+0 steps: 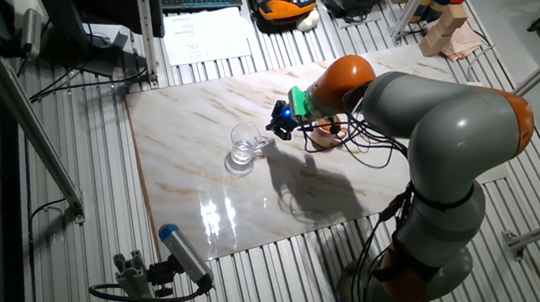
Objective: Pour the water from one cup into another empty cup
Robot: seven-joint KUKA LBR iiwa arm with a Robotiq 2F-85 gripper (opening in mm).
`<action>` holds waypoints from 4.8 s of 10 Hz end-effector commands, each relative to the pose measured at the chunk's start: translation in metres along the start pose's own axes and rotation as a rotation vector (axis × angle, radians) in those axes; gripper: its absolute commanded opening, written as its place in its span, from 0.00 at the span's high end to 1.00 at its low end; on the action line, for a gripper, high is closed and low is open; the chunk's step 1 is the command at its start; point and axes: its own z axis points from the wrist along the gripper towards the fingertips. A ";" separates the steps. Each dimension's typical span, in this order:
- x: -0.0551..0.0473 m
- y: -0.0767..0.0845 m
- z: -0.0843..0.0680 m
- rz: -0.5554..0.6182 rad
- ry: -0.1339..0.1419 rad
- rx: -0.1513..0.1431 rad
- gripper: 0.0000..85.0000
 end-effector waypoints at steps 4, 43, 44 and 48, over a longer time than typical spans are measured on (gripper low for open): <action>0.001 -0.001 0.001 -0.010 -0.026 0.020 1.00; 0.012 -0.006 -0.015 -0.425 0.233 0.395 0.80; 0.013 -0.006 -0.015 -0.403 0.213 0.376 0.80; 0.014 -0.005 -0.019 -0.475 0.267 0.439 0.80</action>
